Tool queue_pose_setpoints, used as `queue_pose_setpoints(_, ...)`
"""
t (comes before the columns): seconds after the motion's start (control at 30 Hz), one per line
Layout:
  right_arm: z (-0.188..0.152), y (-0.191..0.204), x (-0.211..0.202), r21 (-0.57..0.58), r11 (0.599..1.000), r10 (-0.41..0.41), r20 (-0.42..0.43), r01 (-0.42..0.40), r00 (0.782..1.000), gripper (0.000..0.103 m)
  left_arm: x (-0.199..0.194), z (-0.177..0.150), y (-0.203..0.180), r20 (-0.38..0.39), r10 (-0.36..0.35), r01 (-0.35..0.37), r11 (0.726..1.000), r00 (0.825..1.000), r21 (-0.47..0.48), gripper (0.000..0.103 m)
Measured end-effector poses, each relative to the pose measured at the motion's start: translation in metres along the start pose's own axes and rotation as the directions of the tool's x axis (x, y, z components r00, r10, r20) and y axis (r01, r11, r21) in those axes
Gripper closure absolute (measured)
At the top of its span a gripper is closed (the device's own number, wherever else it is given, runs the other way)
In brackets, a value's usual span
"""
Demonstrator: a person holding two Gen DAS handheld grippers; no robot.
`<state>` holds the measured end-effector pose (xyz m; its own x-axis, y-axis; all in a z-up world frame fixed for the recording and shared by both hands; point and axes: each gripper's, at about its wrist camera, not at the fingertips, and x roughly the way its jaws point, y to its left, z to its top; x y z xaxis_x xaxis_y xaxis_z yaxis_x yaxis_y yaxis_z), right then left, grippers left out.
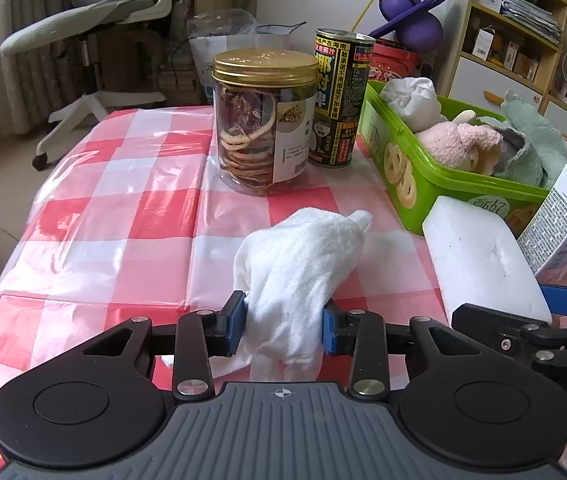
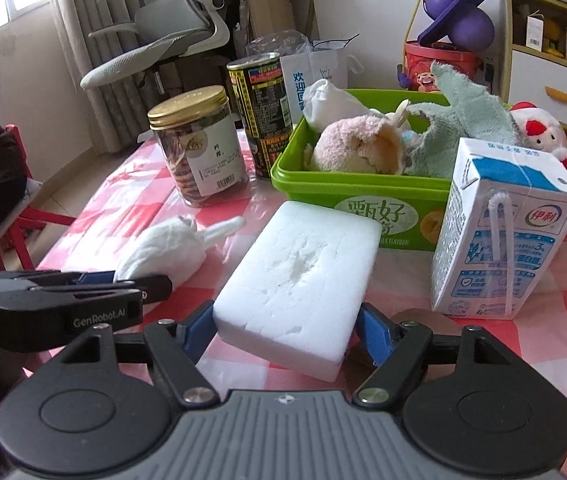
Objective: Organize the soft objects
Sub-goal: 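Close left tool on the white glove while right tool grasps the foam block, then carry glove and foam block over the green bin and open both tools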
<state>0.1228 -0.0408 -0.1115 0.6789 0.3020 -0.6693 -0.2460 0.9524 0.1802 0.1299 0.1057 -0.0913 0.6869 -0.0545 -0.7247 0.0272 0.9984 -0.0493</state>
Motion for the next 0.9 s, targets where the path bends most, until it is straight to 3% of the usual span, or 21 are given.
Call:
queue_pose_setpoints(0.63,0.009,0.006,-0.041,-0.003,0.998,0.067,0.066,-0.067,0.996,0.044,-0.034,0.013,0.005,0.033,-0.023,0.026,0.996,0.999,-0.080,0.068)
queue_pose_setpoints(0.9,0.020,-0.002,-0.069,0.003,0.995,0.101,0.123,-0.103,0.987,0.044,-0.056,0.023,0.008,0.065,-0.043,0.054,0.980,0.997,-0.190,0.068)
